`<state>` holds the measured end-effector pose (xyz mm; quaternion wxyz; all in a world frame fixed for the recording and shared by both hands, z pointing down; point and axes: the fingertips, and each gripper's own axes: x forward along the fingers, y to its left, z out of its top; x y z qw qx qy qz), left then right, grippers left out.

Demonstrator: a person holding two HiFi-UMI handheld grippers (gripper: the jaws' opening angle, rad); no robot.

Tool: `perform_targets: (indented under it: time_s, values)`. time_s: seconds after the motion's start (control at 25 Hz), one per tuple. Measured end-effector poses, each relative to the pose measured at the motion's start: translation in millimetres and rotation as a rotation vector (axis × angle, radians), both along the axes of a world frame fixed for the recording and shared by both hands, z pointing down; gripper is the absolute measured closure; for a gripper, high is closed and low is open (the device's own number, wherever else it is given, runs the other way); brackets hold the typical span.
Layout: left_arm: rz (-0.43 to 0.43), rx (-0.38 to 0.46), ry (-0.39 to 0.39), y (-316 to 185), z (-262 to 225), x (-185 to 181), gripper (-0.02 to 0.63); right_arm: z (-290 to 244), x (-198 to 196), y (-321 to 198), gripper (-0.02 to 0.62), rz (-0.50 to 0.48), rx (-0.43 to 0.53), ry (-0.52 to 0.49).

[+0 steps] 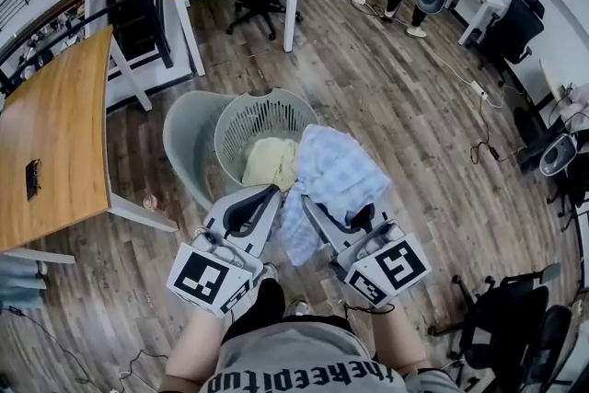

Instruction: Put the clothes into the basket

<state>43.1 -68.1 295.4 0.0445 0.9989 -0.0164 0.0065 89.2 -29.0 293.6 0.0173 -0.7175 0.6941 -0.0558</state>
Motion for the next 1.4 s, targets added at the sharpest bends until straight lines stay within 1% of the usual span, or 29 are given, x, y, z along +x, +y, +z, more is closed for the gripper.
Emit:
perform_targets:
  time_s: [0.44, 0.64, 0.84, 0.96, 1.12, 1.2, 1.4]
  values:
    - [0.042, -0.019, -0.015, -50, 12, 17, 0.591, 8, 17, -48, 0.385, 0.048, -0.011, -0.008]
    - [0.059, -0.026, -0.018, -63, 15, 23, 0.591, 8, 24, -57, 0.385, 0.074, -0.016, -0.009]
    - [0.059, -0.033, -0.025, -65, 18, 30, 0.591, 11, 32, -59, 0.385, 0.078, -0.024, -0.012]
    - [0.044, -0.031, -0.028, -64, 20, 35, 0.591, 12, 38, -59, 0.385, 0.065, -0.021, -0.014]
    - [0.002, -0.028, -0.036, -65, 22, 45, 0.591, 13, 51, -62, 0.385, 0.029, -0.02, -0.016]
    - [-0.023, -0.023, -0.042, -66, 23, 51, 0.591, 14, 59, -65, 0.385, 0.006, -0.022, -0.018]
    - [-0.109, -0.049, -0.043, -72, 24, 65, 0.591, 13, 78, -76, 0.385, -0.078, -0.027, -0.021]
